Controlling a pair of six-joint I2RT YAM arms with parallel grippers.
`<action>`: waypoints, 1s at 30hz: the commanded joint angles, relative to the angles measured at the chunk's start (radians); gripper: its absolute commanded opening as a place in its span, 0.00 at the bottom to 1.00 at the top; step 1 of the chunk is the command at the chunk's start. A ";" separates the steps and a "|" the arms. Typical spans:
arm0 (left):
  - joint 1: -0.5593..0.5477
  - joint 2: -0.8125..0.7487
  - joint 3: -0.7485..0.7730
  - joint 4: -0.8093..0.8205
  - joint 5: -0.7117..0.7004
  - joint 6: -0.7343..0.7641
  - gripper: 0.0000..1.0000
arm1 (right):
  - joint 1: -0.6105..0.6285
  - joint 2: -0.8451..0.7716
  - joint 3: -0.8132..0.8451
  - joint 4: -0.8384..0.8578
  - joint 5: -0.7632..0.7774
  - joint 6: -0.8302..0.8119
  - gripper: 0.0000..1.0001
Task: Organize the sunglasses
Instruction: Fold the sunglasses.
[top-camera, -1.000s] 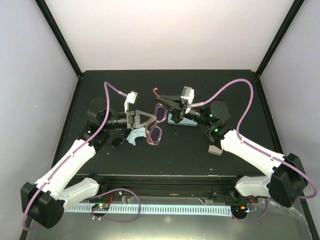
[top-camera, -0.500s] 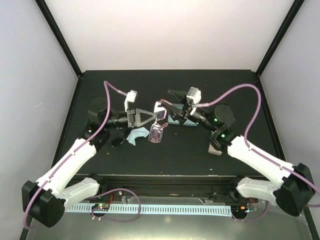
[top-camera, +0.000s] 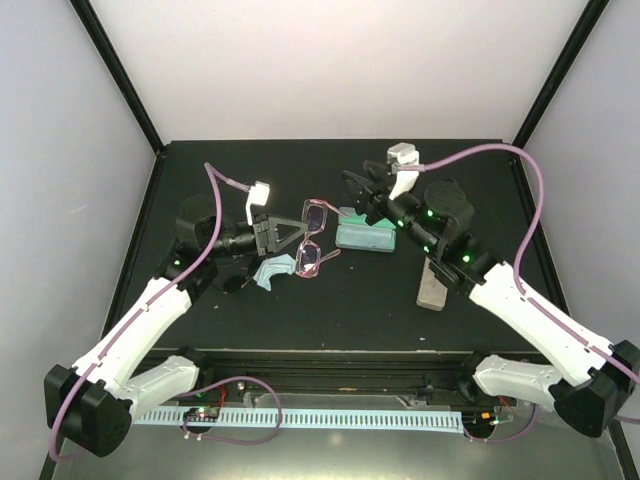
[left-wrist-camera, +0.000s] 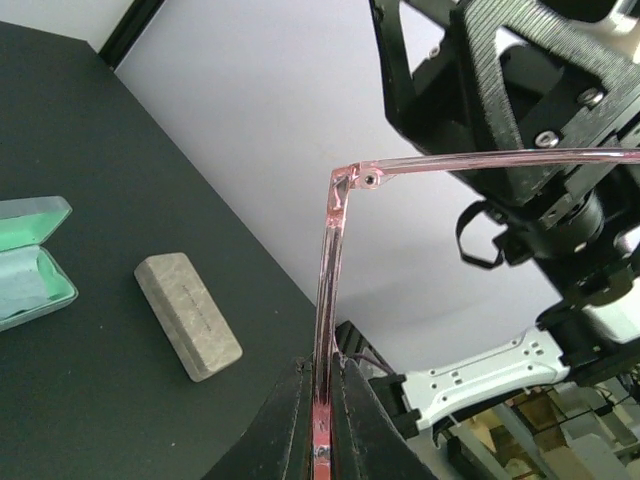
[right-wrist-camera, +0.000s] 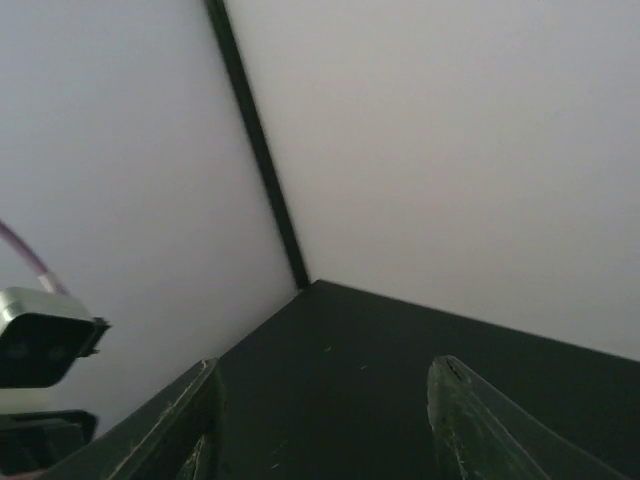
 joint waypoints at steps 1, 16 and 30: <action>0.005 -0.030 -0.008 -0.042 0.015 0.093 0.02 | -0.003 0.062 0.091 -0.103 -0.253 0.047 0.56; 0.004 -0.047 -0.029 0.049 0.041 -0.094 0.02 | -0.002 0.150 0.038 -0.091 -0.639 0.014 0.48; 0.010 -0.058 0.021 -0.153 -0.330 -0.054 0.01 | -0.001 -0.147 -0.212 0.078 -0.270 0.217 0.49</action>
